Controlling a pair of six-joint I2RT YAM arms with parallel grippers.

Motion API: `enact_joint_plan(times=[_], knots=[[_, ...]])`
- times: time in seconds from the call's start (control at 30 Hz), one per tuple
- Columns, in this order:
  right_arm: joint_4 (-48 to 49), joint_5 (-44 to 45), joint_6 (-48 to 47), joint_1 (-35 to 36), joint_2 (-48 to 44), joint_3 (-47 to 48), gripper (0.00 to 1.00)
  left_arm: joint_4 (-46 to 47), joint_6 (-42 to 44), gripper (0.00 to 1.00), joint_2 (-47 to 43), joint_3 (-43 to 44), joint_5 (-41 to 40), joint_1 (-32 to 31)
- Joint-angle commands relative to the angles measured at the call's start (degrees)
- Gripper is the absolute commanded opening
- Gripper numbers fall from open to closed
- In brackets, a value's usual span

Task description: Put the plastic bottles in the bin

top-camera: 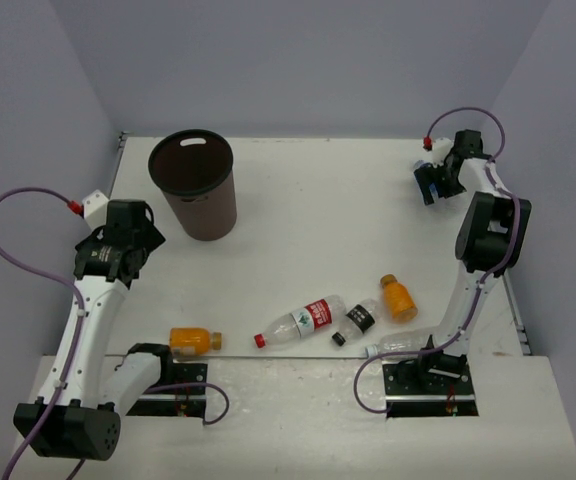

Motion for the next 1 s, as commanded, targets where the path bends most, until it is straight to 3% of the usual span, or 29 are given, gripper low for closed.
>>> enact_joint_plan(times=[0.0, 0.13, 0.37, 0.5, 0.67, 0.8, 0.9, 0.97], knots=[[1.6, 1.3, -5.1, -0.7, -3.1, -5.0, 0.99, 0.9, 1.9, 1.00, -1.6, 2.8, -3.0, 0.5], [1.8, 3.8, -6.6, -1.1, -2.7, -6.9, 0.91, -0.2, 2.1, 1.00, -2.1, 5.4, -4.6, 0.5], [2.9, 0.9, -5.0, -1.0, -4.3, -4.9, 0.43, 0.0, 2.3, 1.00, -5.3, 7.4, -3.9, 0.5], [2.8, -2.8, -1.8, -1.0, -7.9, -4.0, 0.33, 1.2, 4.0, 1.00, -6.9, 8.5, 0.3, 0.5], [2.8, -12.4, 3.8, 1.2, -16.4, -3.1, 0.34, 7.9, 9.0, 1.00, -8.4, 11.0, 15.0, 0.6], [6.6, -7.3, 4.0, 8.5, -25.5, -9.6, 0.33, 14.9, 11.2, 1.00, -9.8, 11.5, 32.5, 0.5], [4.4, -6.5, 5.2, 15.9, -30.4, -10.2, 0.34, 20.9, 12.2, 1.00, -9.9, 10.6, 51.6, 0.5], [3.6, -8.8, 7.9, 19.6, -32.7, -10.1, 0.32, 26.2, 11.0, 1.00, -10.6, 8.9, 57.7, 0.5]])
